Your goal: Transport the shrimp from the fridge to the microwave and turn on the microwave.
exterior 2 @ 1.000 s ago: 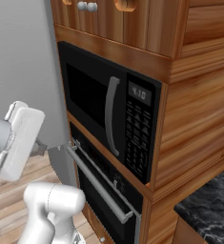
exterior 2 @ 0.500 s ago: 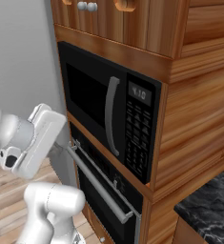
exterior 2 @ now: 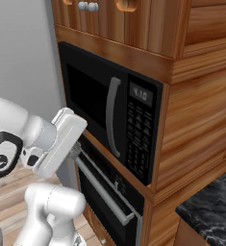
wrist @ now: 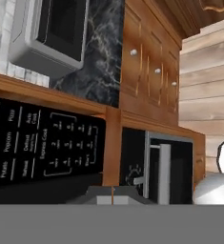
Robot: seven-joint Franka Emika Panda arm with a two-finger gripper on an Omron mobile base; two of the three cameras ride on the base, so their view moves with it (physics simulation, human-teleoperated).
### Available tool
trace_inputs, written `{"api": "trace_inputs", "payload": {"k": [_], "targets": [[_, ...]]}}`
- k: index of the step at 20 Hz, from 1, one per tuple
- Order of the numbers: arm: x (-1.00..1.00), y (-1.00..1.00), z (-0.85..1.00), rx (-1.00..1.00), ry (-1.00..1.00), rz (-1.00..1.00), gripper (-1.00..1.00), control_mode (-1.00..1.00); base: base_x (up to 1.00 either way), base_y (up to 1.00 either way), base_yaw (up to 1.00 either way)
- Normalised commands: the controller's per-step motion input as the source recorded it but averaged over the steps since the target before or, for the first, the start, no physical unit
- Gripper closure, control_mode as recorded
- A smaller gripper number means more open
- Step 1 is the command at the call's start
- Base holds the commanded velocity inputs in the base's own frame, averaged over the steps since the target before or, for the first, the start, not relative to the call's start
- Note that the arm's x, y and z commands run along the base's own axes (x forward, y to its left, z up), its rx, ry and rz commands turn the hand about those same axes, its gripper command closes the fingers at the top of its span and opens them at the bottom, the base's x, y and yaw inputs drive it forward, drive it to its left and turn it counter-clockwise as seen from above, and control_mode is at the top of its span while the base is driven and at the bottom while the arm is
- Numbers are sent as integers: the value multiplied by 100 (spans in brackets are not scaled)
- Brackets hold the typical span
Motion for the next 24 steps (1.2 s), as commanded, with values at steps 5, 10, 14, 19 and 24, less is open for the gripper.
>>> {"api": "trace_inputs", "payload": {"k": [5, 10, 14, 19, 24], "targets": [[-6, -35, -100, -22, -34, -3, 100, -100, 0, 0, 0], [-10, -15, -100, -25, -34, 0, 100, -100, 0, 0, 0], [-18, 0, -100, -24, -26, 0, 100, -100, 0, 0, 0], [-19, 0, -100, -24, -27, 0, 100, -100, 0, 0, 0], [-28, -2, -100, -25, -31, 0, 100, -100, 0, 0, 0]]}}
